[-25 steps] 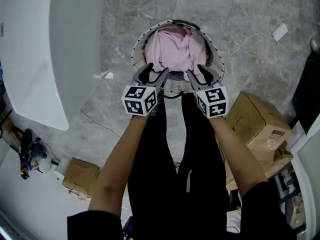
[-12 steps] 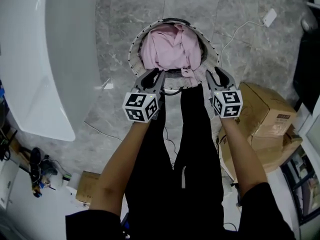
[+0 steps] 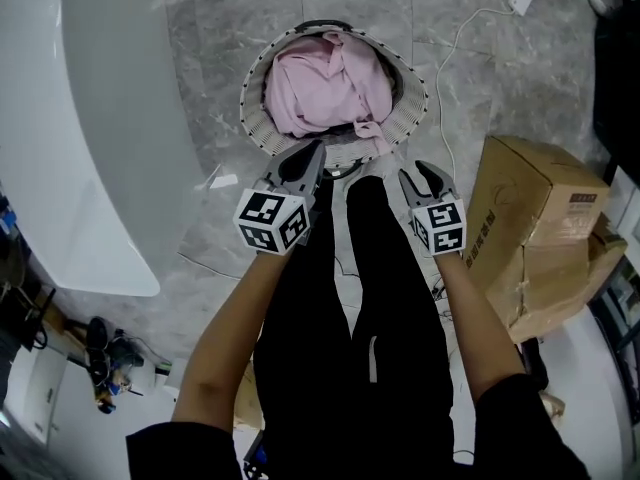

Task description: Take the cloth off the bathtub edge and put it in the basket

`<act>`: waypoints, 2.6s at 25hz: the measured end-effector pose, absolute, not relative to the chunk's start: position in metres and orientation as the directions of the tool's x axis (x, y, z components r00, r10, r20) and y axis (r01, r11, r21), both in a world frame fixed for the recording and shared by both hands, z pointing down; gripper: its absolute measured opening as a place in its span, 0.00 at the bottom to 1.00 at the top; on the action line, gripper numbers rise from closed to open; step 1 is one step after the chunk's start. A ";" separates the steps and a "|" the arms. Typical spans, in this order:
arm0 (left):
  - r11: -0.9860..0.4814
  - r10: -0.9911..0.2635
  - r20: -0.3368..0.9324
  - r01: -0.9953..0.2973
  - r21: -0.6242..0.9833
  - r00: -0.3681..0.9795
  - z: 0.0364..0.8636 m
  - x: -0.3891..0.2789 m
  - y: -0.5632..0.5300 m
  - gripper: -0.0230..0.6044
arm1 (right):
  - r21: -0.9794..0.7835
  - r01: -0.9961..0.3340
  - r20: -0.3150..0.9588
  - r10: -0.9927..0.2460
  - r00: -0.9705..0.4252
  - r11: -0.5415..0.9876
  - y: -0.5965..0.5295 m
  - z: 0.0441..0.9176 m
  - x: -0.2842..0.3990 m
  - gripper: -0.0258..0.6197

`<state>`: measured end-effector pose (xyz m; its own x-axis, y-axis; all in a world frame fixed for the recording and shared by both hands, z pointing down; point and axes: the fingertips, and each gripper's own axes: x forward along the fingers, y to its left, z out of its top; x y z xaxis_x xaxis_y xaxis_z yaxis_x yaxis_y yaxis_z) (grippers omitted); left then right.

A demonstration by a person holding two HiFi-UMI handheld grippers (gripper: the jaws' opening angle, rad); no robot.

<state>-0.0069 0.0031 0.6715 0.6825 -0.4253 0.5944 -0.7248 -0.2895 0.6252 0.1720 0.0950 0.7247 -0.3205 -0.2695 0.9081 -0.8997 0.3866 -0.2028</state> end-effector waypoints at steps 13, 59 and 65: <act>-0.175 -0.453 0.638 -0.763 0.622 0.623 0.725 0.017 0.055 0.06 | -0.189 -0.864 0.957 -0.111 -0.269 0.467 0.089 0.842 0.146 0.30; -0.236 -0.531 0.559 -0.745 0.623 0.636 0.634 -0.052 0.007 0.06 | -0.550 -0.741 0.679 -0.311 -0.665 0.386 -0.083 0.601 0.041 0.12; -0.258 -0.536 0.556 -0.750 0.609 0.636 0.621 -0.057 0.002 0.06 | -0.528 -0.694 0.630 -0.322 -0.707 0.490 -0.110 0.558 0.022 0.12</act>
<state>-0.0574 0.0018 0.6207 0.6356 -0.5359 0.5557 -0.7500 -0.2580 0.6090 0.0222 -0.1099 0.5579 -0.7069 -0.3224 0.6296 -0.6937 0.4902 -0.5278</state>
